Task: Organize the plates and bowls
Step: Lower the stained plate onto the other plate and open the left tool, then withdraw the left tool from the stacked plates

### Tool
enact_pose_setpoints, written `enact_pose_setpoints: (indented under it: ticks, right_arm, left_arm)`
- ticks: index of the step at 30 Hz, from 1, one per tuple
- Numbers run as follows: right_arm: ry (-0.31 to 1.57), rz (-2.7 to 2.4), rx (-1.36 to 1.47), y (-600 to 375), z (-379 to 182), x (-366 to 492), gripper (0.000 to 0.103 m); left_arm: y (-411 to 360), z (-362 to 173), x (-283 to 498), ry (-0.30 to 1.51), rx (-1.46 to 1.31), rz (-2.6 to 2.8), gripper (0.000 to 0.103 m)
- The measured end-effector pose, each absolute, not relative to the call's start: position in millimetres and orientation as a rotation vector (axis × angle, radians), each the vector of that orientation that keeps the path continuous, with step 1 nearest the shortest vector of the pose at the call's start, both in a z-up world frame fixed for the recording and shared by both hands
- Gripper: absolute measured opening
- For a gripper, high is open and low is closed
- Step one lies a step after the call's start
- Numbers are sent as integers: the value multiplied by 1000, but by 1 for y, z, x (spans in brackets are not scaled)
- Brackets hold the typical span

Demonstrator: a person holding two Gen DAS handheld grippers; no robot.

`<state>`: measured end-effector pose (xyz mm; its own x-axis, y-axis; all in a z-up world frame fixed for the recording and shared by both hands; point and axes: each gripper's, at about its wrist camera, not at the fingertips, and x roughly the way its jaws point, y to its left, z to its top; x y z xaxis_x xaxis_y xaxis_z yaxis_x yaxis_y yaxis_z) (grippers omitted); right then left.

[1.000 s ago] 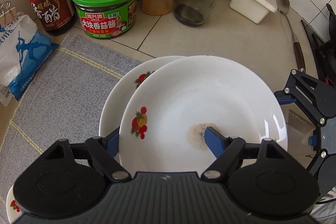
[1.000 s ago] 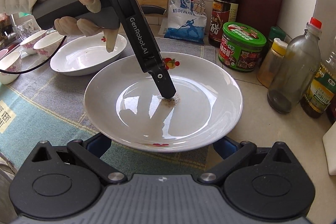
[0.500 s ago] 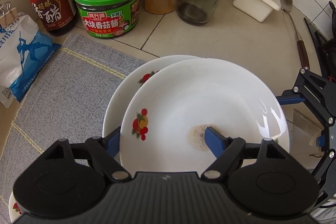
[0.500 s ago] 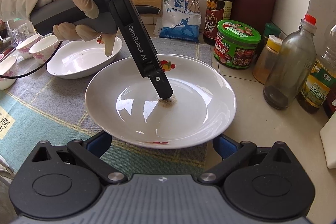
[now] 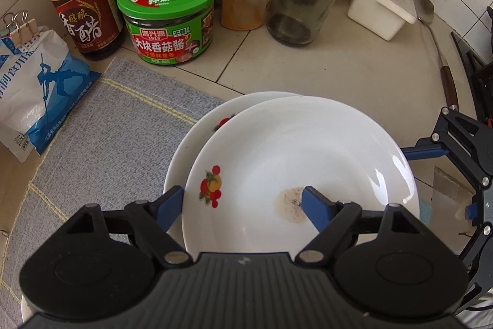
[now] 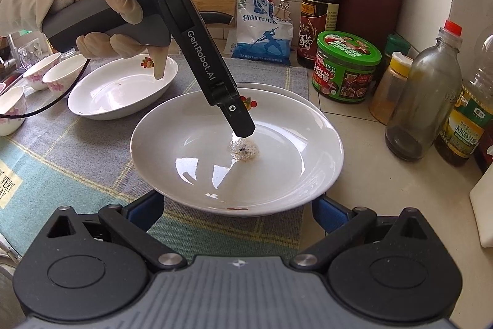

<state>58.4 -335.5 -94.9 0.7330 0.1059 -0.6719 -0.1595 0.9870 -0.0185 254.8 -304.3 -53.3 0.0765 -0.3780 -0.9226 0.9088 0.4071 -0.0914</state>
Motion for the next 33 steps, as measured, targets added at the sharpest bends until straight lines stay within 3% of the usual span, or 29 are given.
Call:
enact_pose_setpoints:
  ticks: [23,33]
  right_arm:
    - [699,137,-79,-330,-90,47,103]
    - [667,139,-65,-328,-82,42,103]
  left_arm:
    - [-292,-42,250,1018,582,-985,87]
    - [-245,-6,207,868,480,-914,87]
